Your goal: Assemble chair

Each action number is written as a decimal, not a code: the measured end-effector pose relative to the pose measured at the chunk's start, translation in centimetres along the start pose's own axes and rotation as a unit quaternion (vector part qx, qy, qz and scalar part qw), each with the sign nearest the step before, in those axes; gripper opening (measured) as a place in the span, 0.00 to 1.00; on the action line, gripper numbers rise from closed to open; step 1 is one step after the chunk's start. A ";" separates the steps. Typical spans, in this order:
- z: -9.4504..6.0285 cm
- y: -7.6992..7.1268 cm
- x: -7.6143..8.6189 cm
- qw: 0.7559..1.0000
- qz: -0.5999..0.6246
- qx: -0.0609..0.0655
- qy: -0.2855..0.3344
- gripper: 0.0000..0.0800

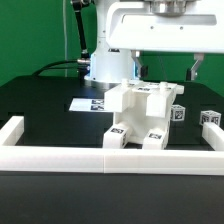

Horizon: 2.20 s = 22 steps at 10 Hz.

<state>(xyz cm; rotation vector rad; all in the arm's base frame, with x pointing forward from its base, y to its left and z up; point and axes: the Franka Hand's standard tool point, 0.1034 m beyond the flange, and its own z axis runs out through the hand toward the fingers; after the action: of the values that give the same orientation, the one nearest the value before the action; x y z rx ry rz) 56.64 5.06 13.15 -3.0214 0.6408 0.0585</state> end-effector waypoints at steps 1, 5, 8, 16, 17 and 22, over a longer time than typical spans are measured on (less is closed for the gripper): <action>-0.6 -0.3 -1.0 1.000 0.018 0.003 -0.005 0.81; -0.7 -4.2 -5.5 0.998 0.064 0.005 -0.005 0.81; 0.7 -5.9 -6.7 0.997 0.071 -0.003 -0.009 0.81; 4.1 -7.4 -13.0 0.987 0.159 0.005 0.014 0.81; 4.7 -7.5 -13.0 0.988 0.155 0.004 0.020 0.81; 5.9 -7.1 -13.6 0.987 0.160 0.008 0.030 0.81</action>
Offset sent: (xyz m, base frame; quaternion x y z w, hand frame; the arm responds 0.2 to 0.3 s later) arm -0.0367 0.0469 -0.0014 -0.0251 0.0116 0.0582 0.9979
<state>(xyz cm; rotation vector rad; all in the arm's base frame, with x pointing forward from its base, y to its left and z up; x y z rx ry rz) 46.95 17.40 8.20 -2.8817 1.1194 -0.0241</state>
